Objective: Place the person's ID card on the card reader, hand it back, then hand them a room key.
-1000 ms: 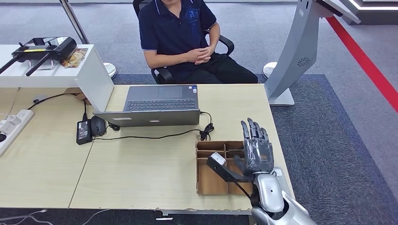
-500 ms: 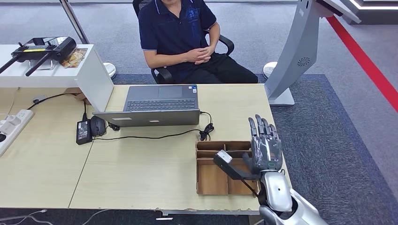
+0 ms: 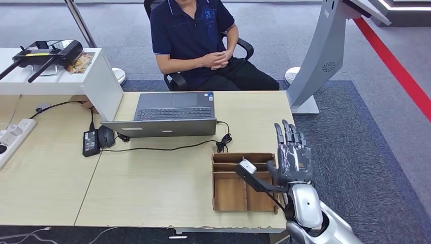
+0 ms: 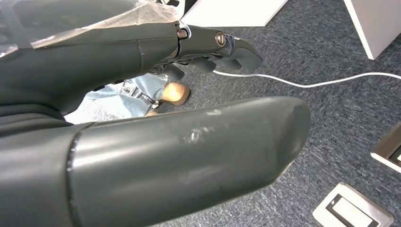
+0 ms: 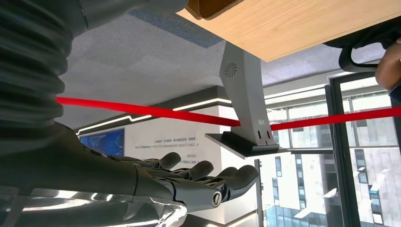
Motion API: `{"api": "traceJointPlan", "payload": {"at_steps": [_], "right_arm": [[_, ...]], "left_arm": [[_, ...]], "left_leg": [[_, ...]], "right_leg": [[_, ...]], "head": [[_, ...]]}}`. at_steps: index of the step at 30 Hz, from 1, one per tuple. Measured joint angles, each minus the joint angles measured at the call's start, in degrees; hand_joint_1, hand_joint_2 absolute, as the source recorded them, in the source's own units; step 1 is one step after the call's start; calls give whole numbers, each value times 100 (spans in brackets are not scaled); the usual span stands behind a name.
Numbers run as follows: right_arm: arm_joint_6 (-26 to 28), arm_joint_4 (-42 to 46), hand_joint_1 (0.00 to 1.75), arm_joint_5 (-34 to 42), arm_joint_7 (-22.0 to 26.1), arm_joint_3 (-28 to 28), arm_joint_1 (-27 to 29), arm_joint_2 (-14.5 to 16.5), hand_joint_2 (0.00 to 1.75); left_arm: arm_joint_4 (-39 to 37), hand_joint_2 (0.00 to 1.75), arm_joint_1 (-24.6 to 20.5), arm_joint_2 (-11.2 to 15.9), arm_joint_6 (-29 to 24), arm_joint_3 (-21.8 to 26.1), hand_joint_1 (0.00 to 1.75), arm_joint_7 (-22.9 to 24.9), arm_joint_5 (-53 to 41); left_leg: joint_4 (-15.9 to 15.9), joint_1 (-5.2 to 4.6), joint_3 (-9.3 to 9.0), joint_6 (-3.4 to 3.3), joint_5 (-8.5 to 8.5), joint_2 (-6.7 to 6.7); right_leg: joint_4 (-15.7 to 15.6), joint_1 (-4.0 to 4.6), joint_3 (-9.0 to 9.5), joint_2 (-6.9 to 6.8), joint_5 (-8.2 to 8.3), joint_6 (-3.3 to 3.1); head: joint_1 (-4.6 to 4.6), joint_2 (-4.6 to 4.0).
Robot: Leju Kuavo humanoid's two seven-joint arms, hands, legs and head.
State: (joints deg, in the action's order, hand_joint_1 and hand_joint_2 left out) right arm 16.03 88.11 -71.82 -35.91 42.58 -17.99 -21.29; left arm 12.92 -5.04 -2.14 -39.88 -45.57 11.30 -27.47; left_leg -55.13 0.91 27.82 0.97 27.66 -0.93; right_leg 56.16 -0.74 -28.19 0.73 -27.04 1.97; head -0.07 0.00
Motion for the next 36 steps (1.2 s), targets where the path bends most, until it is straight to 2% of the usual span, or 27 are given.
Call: {"api": "traceJointPlan", "payload": {"at_steps": [24, 36], "right_arm": [[-213, 50, 0, 6, 56, 42, -9, 18, 175], [-368, 47, 0, 206, 187, 215, -41, 172, 175]], "left_arm": [[0, 0, -1, 0, -12, 0, 0, 0, 79], [0, 0, -2, 0, -14, 0, 0, -2, 123]], "left_leg": [[0, 0, 2, 0, 0, 0], [0, 0, 3, 0, 0, -1]], "right_leg": [[0, 0, -1, 0, 0, 0], [1, 0, -1, -1, 0, 0]], "head": [[0, 0], [0, 0]]}}
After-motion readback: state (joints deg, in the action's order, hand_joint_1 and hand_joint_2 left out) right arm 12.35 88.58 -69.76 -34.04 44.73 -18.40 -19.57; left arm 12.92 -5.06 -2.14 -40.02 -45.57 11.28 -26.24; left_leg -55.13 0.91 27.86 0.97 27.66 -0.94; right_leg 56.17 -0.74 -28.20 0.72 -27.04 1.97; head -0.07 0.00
